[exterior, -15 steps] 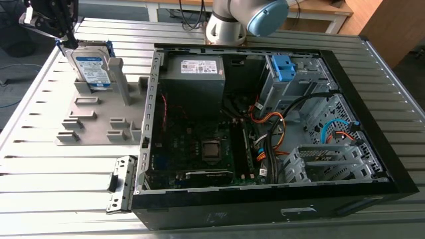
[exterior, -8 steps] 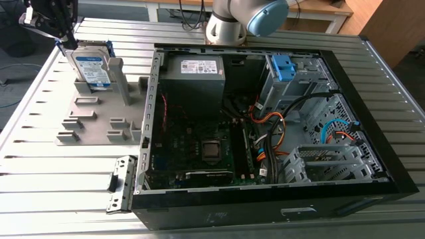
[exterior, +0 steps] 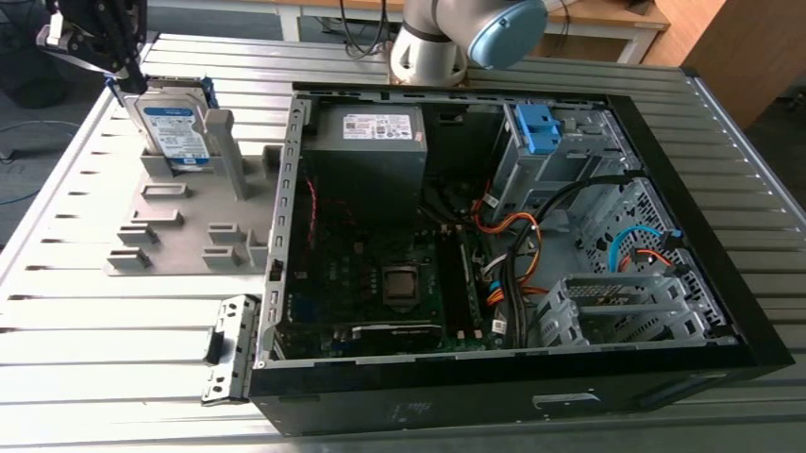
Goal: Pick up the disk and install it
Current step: 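Pick up the disk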
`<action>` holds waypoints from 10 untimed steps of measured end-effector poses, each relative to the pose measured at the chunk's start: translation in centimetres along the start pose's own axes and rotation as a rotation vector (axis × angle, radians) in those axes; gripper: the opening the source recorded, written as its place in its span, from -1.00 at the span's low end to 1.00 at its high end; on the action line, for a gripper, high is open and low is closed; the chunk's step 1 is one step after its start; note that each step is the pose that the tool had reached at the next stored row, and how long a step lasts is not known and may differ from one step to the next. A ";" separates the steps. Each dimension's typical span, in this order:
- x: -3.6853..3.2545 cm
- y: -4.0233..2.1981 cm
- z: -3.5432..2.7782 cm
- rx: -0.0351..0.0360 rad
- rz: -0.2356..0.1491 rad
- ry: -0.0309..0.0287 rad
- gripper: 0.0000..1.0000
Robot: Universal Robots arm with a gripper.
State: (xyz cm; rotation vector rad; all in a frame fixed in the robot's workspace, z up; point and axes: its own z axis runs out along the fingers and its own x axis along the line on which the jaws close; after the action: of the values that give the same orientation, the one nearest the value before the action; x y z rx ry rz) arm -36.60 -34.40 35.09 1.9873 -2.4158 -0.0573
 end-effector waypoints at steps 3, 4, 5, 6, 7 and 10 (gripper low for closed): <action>0.00 0.00 0.00 -0.0001 -0.004 0.0002 -0.79; 0.00 0.00 0.00 -0.0001 -0.006 0.0003 -0.79; 0.00 0.00 0.00 -0.0001 -0.007 0.0003 -0.79; 0.00 0.00 0.00 -0.0001 -0.008 0.0004 -0.79; 0.00 0.00 0.00 -0.0001 -0.010 0.0004 -0.79; 0.00 0.00 0.00 -0.0002 -0.014 0.0007 -0.79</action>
State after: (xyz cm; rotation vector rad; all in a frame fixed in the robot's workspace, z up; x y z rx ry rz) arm -36.60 -34.39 35.09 2.0036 -2.4019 -0.0570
